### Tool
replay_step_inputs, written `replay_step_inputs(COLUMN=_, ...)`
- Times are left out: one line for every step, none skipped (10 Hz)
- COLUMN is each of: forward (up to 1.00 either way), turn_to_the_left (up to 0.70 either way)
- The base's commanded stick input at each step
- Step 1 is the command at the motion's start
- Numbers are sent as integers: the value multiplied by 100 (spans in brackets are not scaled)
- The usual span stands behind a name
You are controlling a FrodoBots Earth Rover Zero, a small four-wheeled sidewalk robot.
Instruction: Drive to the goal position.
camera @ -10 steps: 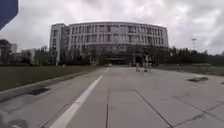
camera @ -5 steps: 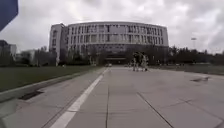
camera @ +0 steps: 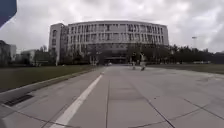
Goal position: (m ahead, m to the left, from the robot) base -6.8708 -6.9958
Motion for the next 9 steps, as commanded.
replay_step_inputs(forward=70, turn_to_the_left=0)
replay_step_inputs(forward=70, turn_to_the_left=0)
replay_step_inputs(forward=70, turn_to_the_left=0)
replay_step_inputs(forward=70, turn_to_the_left=0)
replay_step_inputs(forward=70, turn_to_the_left=0)
replay_step_inputs(forward=70, turn_to_the_left=0)
replay_step_inputs(forward=70, turn_to_the_left=0)
replay_step_inputs(forward=70, turn_to_the_left=0)
replay_step_inputs(forward=70, turn_to_the_left=0)
